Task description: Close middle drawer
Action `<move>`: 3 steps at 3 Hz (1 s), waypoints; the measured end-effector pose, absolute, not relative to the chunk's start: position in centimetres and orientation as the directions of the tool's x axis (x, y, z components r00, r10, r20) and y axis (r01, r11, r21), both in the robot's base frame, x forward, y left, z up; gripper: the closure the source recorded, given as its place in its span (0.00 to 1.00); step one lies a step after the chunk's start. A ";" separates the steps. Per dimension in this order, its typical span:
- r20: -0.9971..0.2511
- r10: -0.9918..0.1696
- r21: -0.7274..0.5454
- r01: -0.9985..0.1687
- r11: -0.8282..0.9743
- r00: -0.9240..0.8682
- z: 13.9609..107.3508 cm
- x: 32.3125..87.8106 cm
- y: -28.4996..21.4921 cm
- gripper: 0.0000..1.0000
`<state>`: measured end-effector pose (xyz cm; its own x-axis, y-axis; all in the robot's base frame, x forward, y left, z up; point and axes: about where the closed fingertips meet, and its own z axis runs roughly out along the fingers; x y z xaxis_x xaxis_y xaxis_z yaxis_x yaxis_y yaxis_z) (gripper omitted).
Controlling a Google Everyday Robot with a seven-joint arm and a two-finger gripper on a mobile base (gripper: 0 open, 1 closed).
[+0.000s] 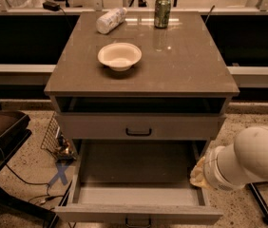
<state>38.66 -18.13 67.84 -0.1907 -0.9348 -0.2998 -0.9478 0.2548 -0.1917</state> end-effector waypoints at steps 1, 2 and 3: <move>-0.310 -0.926 -0.139 -0.954 0.267 -0.214 64.9 37.0 -18.1 1.00; -0.334 -0.908 -0.055 -0.957 0.285 -0.251 58.6 34.6 -18.3 1.00; -0.405 -0.875 0.014 -0.958 0.285 -0.266 52.0 32.2 -17.6 1.00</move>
Offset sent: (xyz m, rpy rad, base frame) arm -0.0708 -0.0042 -0.1770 0.1344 0.2261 -0.0438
